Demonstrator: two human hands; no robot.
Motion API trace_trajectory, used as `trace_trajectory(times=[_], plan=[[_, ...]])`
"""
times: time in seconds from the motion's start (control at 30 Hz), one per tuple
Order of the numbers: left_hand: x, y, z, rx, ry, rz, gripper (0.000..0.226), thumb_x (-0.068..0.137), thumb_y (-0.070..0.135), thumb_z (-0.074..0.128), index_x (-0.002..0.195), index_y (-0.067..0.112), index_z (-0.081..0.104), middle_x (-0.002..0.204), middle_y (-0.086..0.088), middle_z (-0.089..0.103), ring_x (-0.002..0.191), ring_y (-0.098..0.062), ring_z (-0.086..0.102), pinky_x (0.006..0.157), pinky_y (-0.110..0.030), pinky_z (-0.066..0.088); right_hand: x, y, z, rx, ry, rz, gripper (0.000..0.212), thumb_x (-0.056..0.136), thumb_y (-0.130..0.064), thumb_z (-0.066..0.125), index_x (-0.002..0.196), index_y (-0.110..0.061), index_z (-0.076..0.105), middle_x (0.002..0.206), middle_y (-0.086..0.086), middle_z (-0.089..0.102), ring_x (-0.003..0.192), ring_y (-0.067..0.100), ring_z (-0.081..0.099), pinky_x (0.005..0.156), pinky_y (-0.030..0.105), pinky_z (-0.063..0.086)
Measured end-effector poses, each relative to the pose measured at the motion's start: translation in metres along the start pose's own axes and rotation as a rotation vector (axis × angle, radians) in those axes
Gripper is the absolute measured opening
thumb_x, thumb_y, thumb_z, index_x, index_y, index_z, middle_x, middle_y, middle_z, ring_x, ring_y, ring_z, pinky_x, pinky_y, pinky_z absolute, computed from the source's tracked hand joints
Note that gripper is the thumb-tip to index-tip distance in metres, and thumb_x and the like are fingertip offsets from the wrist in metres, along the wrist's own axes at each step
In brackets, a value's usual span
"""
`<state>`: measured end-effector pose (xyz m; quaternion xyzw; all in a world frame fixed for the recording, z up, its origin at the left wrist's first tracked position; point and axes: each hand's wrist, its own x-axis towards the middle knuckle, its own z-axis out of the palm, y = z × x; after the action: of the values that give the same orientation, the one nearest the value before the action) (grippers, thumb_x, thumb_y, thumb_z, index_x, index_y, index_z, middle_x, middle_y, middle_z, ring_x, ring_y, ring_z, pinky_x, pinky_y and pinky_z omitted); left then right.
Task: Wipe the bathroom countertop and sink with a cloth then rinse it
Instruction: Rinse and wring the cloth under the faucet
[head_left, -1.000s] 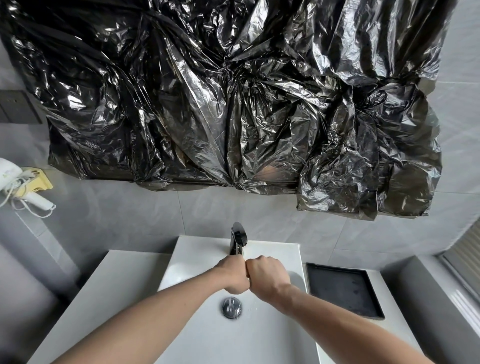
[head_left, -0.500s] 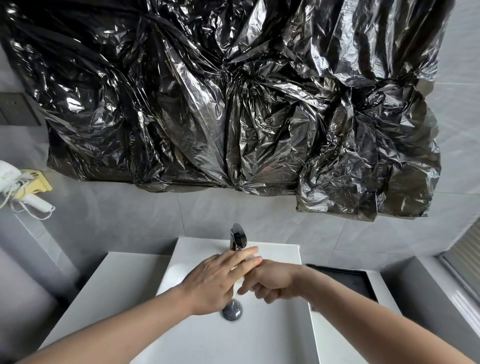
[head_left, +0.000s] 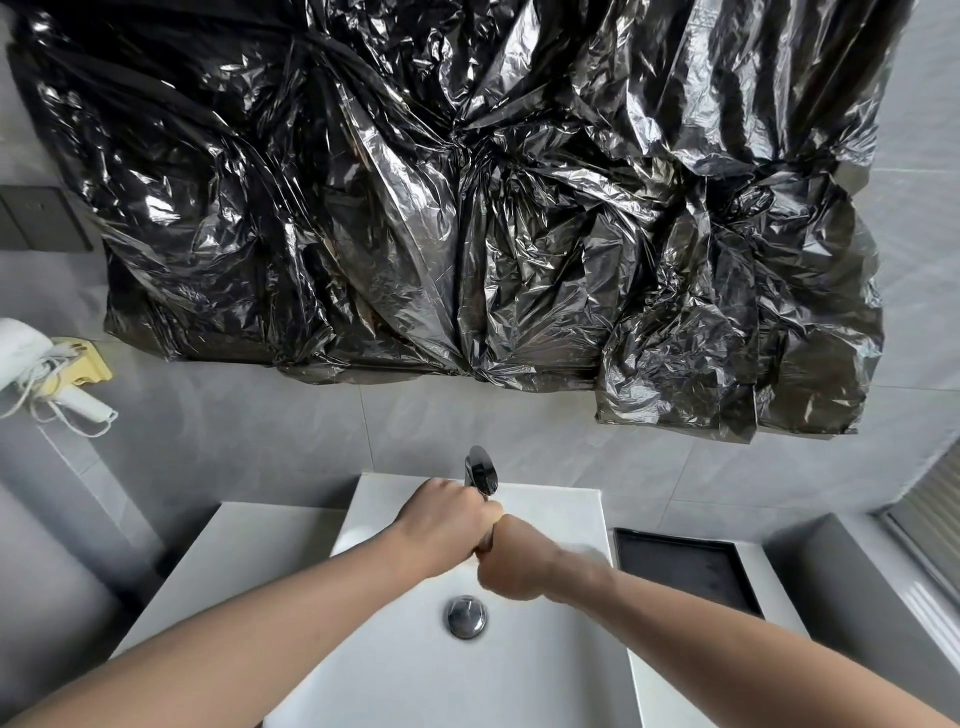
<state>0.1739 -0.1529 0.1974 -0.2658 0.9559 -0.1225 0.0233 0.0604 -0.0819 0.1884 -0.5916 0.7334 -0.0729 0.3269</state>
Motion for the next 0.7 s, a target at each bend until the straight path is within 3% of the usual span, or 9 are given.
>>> trace_trajectory(times=[0.07,0.17,0.27,0.37,0.5,0.7], plan=[[0.008,0.006,-0.004,0.010,-0.124,-0.063,0.022,0.078,0.005,0.060,0.091,0.021,0.066,0.095,-0.006,0.074,0.089,-0.033,0.069,0.063,-0.034,0.036,0.005,0.004,0.001,-0.046,0.062,0.026,0.020,0.085,-0.005,0.044,0.069,-0.018,0.043,0.069,-0.003,0.049,0.055,0.013,0.041,0.047,0.024,0.032],[0.013,0.016,-0.007,-0.045,-0.172,-0.142,0.015,0.077,0.006,0.059,0.079,0.020,0.057,0.093,-0.009,0.073,0.086,-0.033,0.069,0.063,-0.034,0.041,0.010,0.010,0.005,-0.133,0.144,0.046,0.018,0.082,-0.006,0.047,0.070,-0.019,0.048,0.072,-0.001,0.055,0.062,0.023,0.053,0.053,0.029,0.039],[0.012,0.020,-0.001,-0.117,-0.212,-0.194,0.008,0.080,0.009,0.058,0.083,0.016,0.058,0.094,-0.010,0.070,0.085,-0.033,0.067,0.065,-0.035,0.043,0.013,0.017,0.011,-0.263,0.209,0.007,0.027,0.084,-0.006,0.050,0.065,-0.023,0.041,0.068,-0.002,0.046,0.075,0.032,0.054,0.067,0.033,0.042],[0.011,0.022,0.006,-0.207,-0.232,-0.241,0.007,0.081,0.009,0.055,0.084,0.012,0.061,0.094,-0.013,0.069,0.084,-0.035,0.065,0.067,-0.035,0.047,0.019,0.026,0.018,-0.367,0.252,-0.036,0.032,0.084,-0.004,0.050,0.063,-0.024,0.037,0.067,-0.002,0.041,0.077,0.033,0.051,0.068,0.034,0.039],[0.010,0.023,0.016,-0.449,-0.283,-0.368,0.005,0.080,0.010,0.050,0.076,0.014,0.051,0.086,-0.010,0.061,0.081,-0.035,0.059,0.064,-0.034,0.043,0.026,0.032,0.020,-0.441,0.272,-0.065,0.034,0.083,-0.003,0.050,0.062,-0.024,0.033,0.081,0.009,0.054,0.079,0.036,0.047,0.069,0.034,0.034],[0.013,0.024,0.034,-0.910,-0.346,-0.584,0.008,0.075,0.014,0.048,0.067,0.016,0.049,0.070,-0.002,0.057,0.067,-0.025,0.052,0.050,-0.027,0.035,0.038,0.035,0.017,-0.539,0.348,-0.201,0.015,0.086,-0.012,0.051,0.079,-0.025,0.051,0.096,0.012,0.074,0.073,0.041,0.046,0.065,0.038,0.033]])
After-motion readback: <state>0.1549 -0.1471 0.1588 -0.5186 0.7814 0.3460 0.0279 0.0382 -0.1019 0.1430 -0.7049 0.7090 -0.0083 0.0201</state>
